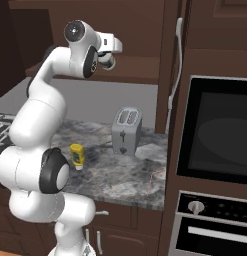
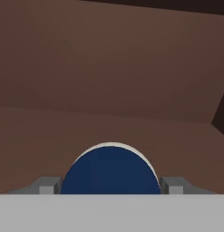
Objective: There are various items on the counter. Only move the condiments/shakers into the cabinet.
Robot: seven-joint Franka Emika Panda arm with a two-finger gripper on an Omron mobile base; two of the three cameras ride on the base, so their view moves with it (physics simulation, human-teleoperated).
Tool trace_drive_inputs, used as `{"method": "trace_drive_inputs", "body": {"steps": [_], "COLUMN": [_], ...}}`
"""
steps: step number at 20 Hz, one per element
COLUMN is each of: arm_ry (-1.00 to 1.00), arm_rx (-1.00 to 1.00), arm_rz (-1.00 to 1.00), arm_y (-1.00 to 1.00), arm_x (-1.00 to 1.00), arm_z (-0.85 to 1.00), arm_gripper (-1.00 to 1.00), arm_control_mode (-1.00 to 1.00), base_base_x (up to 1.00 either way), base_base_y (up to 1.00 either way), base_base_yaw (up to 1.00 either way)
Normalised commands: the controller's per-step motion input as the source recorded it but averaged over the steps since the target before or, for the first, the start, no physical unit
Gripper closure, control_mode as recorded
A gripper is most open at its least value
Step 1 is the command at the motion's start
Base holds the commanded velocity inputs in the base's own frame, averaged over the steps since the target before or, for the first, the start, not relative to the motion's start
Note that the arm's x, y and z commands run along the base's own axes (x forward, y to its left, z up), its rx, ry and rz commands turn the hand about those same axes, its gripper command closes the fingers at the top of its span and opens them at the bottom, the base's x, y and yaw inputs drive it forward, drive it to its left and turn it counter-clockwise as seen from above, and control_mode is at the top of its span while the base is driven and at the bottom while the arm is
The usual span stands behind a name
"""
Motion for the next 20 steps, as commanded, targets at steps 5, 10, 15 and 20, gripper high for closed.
{"method": "trace_drive_inputs", "body": {"steps": [5, 10, 15, 20], "arm_ry": [0.0, 0.0, 0.0, 0.03], "arm_rx": [0.0, 0.0, 0.0, 0.0], "arm_rz": [0.0, 0.0, 0.0, 0.0], "arm_y": [0.0, 0.0, 0.0, 0.0], "arm_x": [0.17, 0.38, 0.52, 0.35], "arm_z": [-0.02, -0.02, 0.0, 0.0], "arm_gripper": [-1.0, -1.0, -1.0, -1.0], "arm_control_mode": [-1.0, -1.0, -1.0, -1.0], "base_base_x": [0.0, 0.0, 0.0, 0.0], "base_base_y": [0.0, 0.0, 0.0, 0.0], "base_base_yaw": [0.0, 0.0, 0.0, 0.0]}}
